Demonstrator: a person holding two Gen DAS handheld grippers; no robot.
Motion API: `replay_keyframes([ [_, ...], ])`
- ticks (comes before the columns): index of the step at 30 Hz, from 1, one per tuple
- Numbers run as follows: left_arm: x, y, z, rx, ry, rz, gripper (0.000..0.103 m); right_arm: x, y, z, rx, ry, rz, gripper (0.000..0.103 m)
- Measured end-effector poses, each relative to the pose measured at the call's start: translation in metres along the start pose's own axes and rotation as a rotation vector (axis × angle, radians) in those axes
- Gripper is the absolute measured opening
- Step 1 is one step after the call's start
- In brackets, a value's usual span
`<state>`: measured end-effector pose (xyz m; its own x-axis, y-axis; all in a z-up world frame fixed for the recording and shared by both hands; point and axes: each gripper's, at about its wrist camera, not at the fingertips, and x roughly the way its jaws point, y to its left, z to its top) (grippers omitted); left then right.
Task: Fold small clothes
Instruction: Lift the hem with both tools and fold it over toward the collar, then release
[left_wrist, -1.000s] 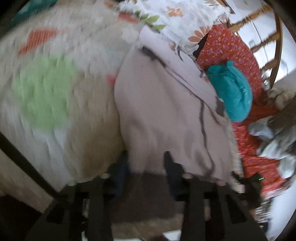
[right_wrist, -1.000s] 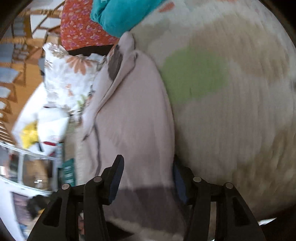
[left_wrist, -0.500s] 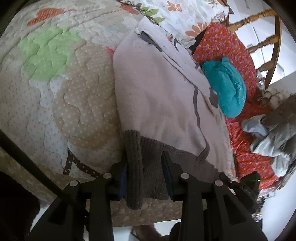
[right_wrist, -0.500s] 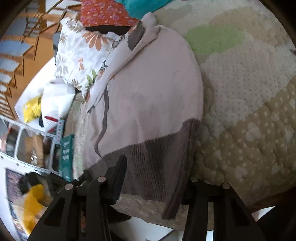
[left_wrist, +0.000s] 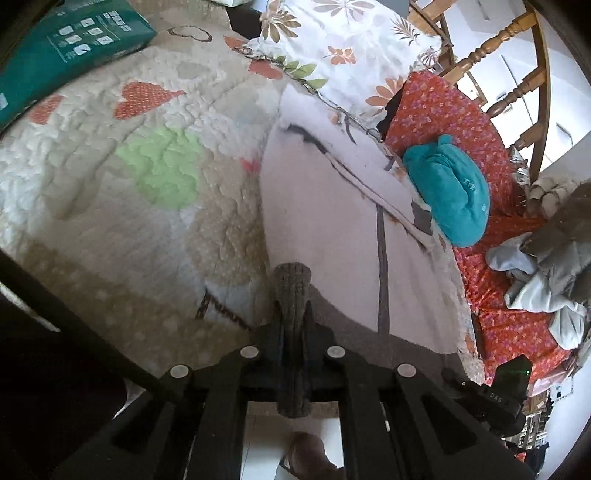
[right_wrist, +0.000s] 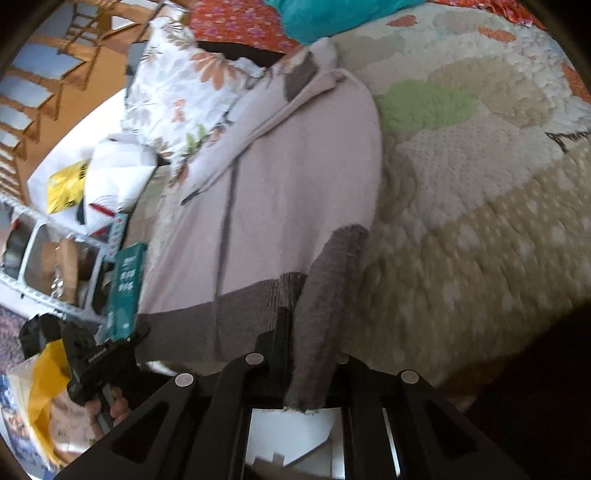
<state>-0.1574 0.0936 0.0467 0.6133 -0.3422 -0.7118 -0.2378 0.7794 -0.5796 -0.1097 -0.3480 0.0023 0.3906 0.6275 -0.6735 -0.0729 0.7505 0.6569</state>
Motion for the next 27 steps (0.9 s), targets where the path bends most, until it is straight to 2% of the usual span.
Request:
replay_keyframes([
  [6,0.005,0.003,0.004,-0.026,0.024,0.007,0.006,0.003,0.014,0.002,-0.031,0.017,0.011,0.007],
  [10,0.015,0.001,0.035,-0.034,0.021,0.014,0.006,0.003,0.03,0.025,-0.051,-0.006,0.02,0.007],
  [13,0.03,-0.001,0.071,-0.051,0.005,0.014,0.006,0.01,0.038,0.063,-0.033,-0.045,0.03,0.007],
  [19,0.081,-0.021,0.177,-0.082,-0.066,0.005,0.007,0.033,0.054,0.163,0.001,-0.147,0.062,0.007],
  [24,0.134,-0.027,0.234,-0.105,-0.063,0.007,0.007,0.069,0.06,0.232,0.002,-0.156,0.022,0.007],
  [27,0.163,-0.02,0.249,-0.139,-0.028,0.001,0.006,0.091,0.056,0.261,0.001,-0.14,-0.011,0.007],
])
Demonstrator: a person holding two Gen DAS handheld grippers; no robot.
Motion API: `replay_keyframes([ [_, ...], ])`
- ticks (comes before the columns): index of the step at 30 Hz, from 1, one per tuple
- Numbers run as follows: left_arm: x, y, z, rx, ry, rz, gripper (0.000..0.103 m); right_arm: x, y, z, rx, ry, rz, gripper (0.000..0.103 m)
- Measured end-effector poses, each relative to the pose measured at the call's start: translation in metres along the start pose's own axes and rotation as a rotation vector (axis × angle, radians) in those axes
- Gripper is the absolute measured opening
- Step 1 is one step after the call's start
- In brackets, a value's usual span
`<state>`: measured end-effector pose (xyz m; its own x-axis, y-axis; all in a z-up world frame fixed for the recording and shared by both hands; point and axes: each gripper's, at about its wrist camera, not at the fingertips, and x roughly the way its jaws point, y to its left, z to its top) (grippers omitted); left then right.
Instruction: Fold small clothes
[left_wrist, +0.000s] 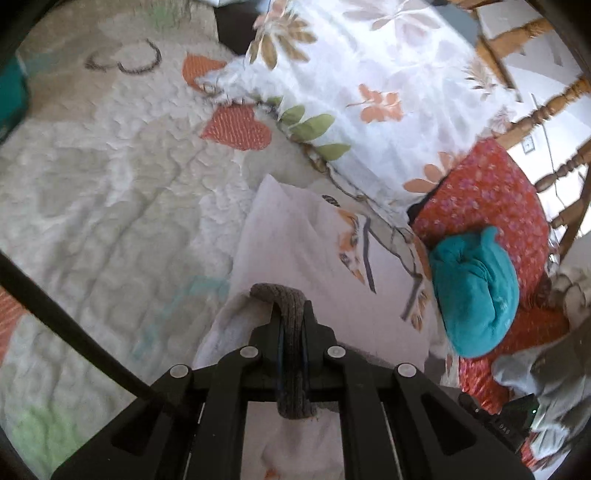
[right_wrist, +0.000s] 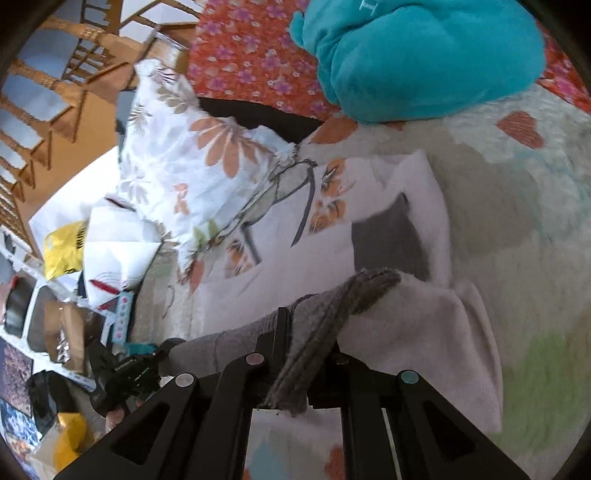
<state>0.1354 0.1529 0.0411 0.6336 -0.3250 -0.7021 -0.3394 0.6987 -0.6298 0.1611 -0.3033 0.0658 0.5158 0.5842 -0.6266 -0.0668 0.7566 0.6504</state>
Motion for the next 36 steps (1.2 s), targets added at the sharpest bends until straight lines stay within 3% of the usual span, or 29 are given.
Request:
replay_keyframes([
  [4,0.039,0.003,0.017,-0.04,0.033,0.006,0.007,0.028,-0.007,0.024,-0.006,0.015,-0.038,0.007],
  [10,0.064,-0.009,0.037,-0.016,0.025,0.006,0.01,0.064,-0.018,0.055,-0.002,0.003,-0.096,0.007],
  [12,0.07,-0.005,0.043,-0.04,0.025,0.006,0.021,0.075,-0.021,0.062,-0.002,-0.007,-0.116,0.01],
  [14,0.067,0.001,0.046,-0.077,-0.001,0.024,0.046,0.081,-0.024,0.068,0.02,-0.037,-0.155,0.01],
  [19,0.047,0.005,0.055,-0.1,-0.056,0.056,0.054,0.08,-0.029,0.088,0.056,-0.113,-0.195,0.049],
  [25,0.01,-0.003,0.055,-0.061,-0.117,0.112,0.061,0.057,0.004,0.079,-0.067,-0.137,-0.226,0.049],
  [29,-0.026,-0.009,0.05,-0.01,-0.187,0.18,0.066,0.071,0.049,0.048,-0.225,-0.013,-0.188,0.047],
  [31,-0.045,-0.005,0.048,0.003,-0.217,0.197,0.07,0.089,0.073,0.029,-0.306,0.068,-0.163,0.028],
  [36,-0.075,0.01,0.046,0.03,-0.251,0.253,0.071,0.141,0.143,-0.022,-0.496,0.191,-0.117,0.026],
])
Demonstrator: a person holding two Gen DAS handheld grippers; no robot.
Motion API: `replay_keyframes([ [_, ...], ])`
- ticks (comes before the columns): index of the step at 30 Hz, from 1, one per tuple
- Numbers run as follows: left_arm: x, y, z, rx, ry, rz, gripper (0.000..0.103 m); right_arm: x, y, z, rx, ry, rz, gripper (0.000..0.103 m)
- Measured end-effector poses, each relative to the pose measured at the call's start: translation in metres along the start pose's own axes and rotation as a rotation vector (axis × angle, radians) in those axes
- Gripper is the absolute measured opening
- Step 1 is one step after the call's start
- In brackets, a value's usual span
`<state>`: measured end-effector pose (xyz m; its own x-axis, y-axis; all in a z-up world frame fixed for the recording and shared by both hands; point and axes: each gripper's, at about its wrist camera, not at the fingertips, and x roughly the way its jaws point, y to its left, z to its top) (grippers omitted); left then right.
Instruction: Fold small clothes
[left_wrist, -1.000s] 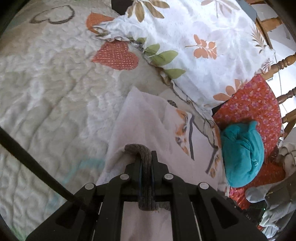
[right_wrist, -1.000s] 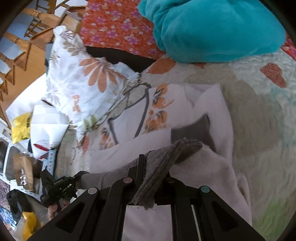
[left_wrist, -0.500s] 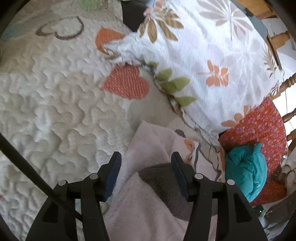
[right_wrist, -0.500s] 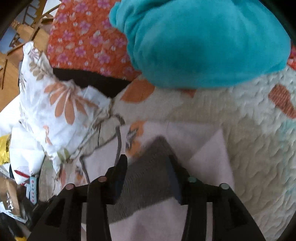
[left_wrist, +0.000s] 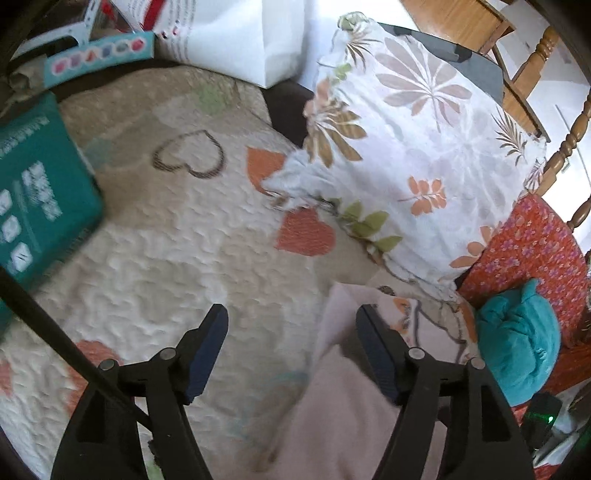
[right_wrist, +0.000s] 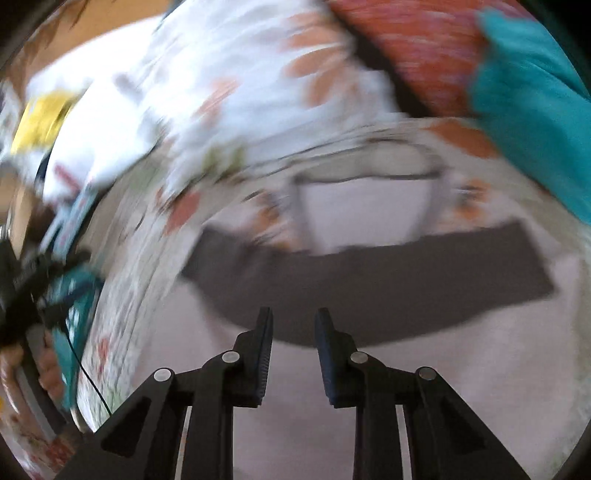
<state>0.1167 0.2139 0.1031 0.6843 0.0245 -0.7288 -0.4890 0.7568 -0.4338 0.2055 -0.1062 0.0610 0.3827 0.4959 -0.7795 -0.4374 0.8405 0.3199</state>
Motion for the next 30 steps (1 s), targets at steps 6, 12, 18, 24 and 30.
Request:
replay_keyframes([
  [6,-0.013,0.026,0.008,-0.025,-0.029,0.047,0.071,0.077,0.074,0.02,-0.132,0.096,-0.05,0.026],
  [12,-0.017,0.033,0.013,-0.015,-0.021,0.032,0.071,0.145,0.101,0.055,-0.181,0.114,-0.21,0.028],
  [18,-0.023,0.045,0.02,-0.044,-0.03,0.037,0.071,0.126,0.109,0.072,-0.144,0.095,-0.17,0.031],
  [24,-0.031,0.061,0.024,-0.085,-0.04,0.042,0.071,0.063,0.134,-0.003,-0.273,0.129,0.023,0.038],
  [30,-0.034,0.068,0.025,-0.113,-0.042,0.052,0.071,0.062,0.174,-0.09,-0.584,0.171,-0.026,0.06],
])
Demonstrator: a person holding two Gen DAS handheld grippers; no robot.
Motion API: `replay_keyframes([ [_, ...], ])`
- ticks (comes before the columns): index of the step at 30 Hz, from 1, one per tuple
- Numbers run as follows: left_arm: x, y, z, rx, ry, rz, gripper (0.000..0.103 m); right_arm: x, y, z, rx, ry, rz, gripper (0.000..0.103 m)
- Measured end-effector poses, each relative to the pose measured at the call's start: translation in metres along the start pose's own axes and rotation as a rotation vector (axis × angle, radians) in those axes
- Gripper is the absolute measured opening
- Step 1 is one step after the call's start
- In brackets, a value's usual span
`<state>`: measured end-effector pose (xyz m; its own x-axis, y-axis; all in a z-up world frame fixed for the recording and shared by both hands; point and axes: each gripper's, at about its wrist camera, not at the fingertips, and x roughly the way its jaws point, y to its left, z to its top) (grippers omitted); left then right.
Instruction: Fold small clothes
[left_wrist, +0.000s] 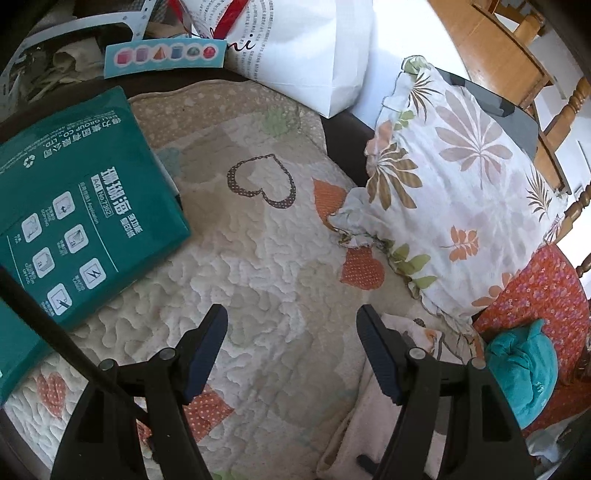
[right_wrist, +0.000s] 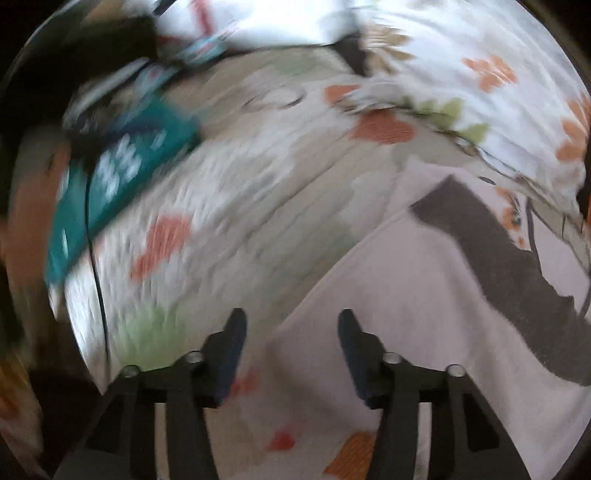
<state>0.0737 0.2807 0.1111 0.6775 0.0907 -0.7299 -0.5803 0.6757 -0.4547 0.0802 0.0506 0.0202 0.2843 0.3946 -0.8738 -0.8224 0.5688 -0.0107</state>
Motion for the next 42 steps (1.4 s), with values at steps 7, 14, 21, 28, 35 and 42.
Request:
replay_keyframes([
  [7,-0.005,0.008,0.006,-0.009,-0.021,0.013,0.071,0.02,-0.016,0.006,0.088,0.023,-0.061,0.014],
  [14,-0.012,0.036,0.021,-0.087,-0.052,0.038,0.071,0.031,-0.008,0.021,0.203,0.012,0.08,0.011],
  [21,-0.005,0.019,0.013,-0.036,-0.033,0.039,0.071,0.003,-0.025,0.006,0.274,-0.048,0.122,0.019],
  [28,0.007,-0.018,-0.011,0.08,0.015,0.023,0.071,-0.046,-0.103,-0.048,0.456,-0.116,-0.017,0.019],
  [35,0.018,-0.052,-0.038,0.191,0.061,0.01,0.072,-0.098,-0.228,-0.168,0.756,-0.138,-0.179,0.011],
  [42,0.035,-0.083,-0.062,0.286,0.103,0.027,0.072,-0.149,-0.298,-0.268,1.015,-0.125,-0.354,0.006],
])
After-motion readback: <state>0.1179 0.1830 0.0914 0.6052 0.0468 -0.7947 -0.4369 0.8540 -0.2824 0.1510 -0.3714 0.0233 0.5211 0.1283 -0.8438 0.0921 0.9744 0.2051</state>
